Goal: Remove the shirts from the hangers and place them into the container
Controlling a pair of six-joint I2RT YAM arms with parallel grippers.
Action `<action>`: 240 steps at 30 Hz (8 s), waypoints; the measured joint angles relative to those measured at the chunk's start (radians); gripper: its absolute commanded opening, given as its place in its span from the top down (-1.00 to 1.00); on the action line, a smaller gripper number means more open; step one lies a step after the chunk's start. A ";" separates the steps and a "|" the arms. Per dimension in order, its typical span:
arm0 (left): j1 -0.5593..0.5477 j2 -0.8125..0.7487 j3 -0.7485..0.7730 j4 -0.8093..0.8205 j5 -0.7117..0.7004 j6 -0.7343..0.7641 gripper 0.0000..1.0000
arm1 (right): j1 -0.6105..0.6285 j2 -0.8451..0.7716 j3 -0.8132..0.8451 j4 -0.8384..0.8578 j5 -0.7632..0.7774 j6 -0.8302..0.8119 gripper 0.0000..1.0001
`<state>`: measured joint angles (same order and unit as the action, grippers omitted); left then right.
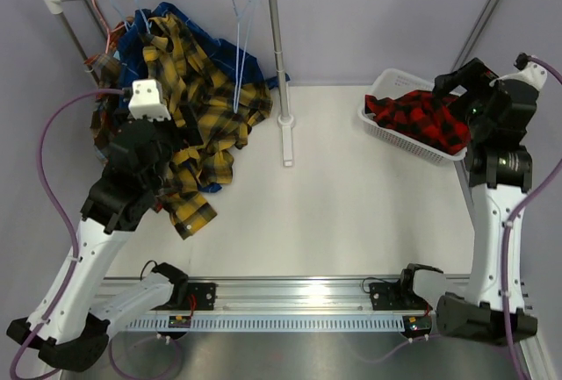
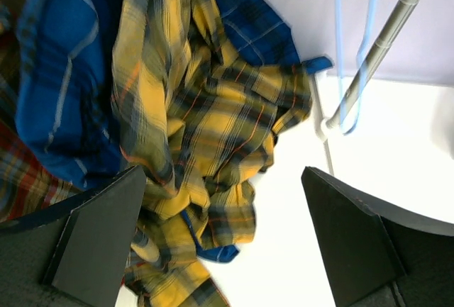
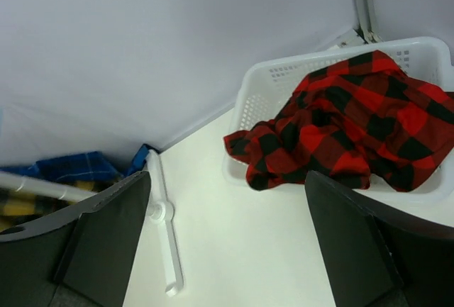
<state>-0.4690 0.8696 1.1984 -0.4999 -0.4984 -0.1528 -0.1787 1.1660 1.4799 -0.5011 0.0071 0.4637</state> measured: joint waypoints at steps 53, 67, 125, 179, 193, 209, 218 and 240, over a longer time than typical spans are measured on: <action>0.363 0.640 0.767 -0.364 0.360 0.003 1.00 | 0.164 -0.559 -0.450 0.008 -0.162 -0.009 -0.99; 0.359 0.247 0.491 -0.307 0.491 -0.006 1.00 | 0.164 -0.559 -0.450 0.006 -0.158 -0.012 -0.99; -0.198 0.407 0.323 -0.283 0.900 0.082 1.00 | 0.689 -0.017 -0.061 0.168 -0.251 -0.217 -0.74; -0.392 0.620 0.562 -0.196 0.539 0.048 -0.05 | 0.900 0.152 0.018 0.129 0.262 -0.367 1.00; -0.414 0.624 0.558 -0.204 0.448 0.052 1.00 | 0.908 0.159 0.018 0.129 0.273 -0.368 1.00; -0.412 0.550 0.450 -0.164 0.415 0.048 0.46 | 0.925 0.177 0.005 0.117 0.322 -0.367 1.00; -0.410 0.533 0.435 -0.129 0.416 0.040 0.57 | 0.925 0.180 0.005 0.097 0.337 -0.366 1.00; -0.409 0.438 0.286 -0.072 0.422 0.024 1.00 | 0.925 0.179 -0.017 0.087 0.403 -0.367 1.00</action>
<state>-0.8776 1.3079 1.4841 -0.5716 -0.0765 -0.1287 0.7460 1.3453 1.4628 -0.4141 0.4099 0.0963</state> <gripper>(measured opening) 0.012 0.090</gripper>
